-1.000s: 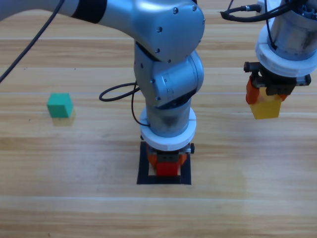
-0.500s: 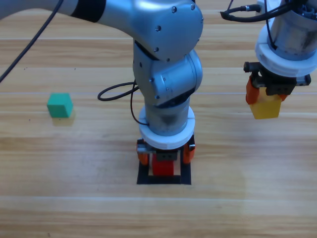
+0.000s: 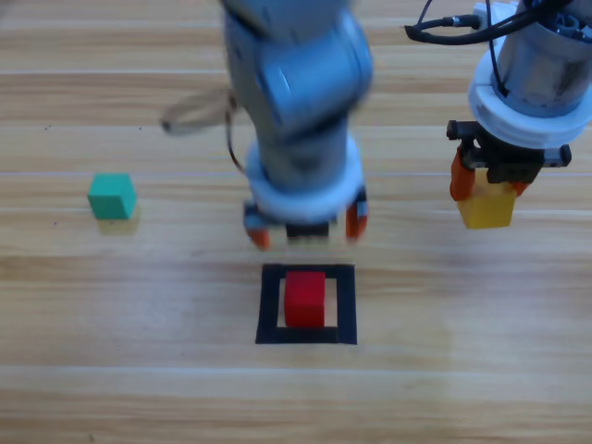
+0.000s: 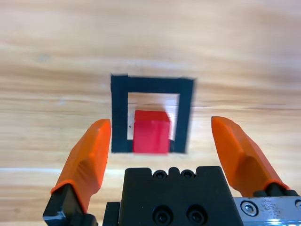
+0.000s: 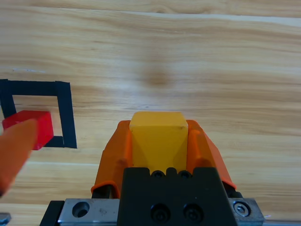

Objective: Stack the blocks in the rectangular block: red at the bottom, yellow in the middle, green on top

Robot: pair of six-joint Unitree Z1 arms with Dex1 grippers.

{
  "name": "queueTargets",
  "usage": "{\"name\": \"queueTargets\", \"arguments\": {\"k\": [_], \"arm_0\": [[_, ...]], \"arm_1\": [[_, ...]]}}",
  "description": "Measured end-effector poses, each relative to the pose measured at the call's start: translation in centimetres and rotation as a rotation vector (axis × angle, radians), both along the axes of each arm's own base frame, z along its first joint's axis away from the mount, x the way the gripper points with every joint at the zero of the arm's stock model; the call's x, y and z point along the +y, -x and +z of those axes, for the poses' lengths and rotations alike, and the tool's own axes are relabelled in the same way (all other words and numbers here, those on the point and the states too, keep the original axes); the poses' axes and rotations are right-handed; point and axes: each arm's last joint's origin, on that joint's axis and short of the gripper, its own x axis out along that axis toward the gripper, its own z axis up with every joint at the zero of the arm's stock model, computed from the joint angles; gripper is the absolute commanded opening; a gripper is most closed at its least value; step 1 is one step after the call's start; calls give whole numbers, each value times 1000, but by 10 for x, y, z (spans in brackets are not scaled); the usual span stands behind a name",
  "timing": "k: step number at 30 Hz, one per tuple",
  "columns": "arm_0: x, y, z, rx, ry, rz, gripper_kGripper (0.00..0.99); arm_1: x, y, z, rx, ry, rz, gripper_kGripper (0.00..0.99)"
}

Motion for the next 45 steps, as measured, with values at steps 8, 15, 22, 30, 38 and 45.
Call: {"name": "queueTargets", "arguments": {"k": [8, 15, 22, 30, 38, 45], "arm_0": [[102, 68, 142, -271, 123, -65, 922], [184, 77, 165, -295, 67, -143, 922], [218, 40, 146, -213, -28, -185, 922], [255, -1, 124, -104, -9, -190, 922], [271, -30, 97, -13, -11, -204, 922], [269, -49, 71, 64, -13, -246, 922]], "arm_1": [[22, 14, 9, -25, -40, -2, 14], [65, 26, 17, -71, -104, -3, 15], [120, 35, -10, -80, -118, -19, 15], [144, 36, -34, -99, -90, -34, 14], [149, 42, -39, -95, -86, -32, 14], [156, 46, -51, -83, -66, -18, 14]]}}
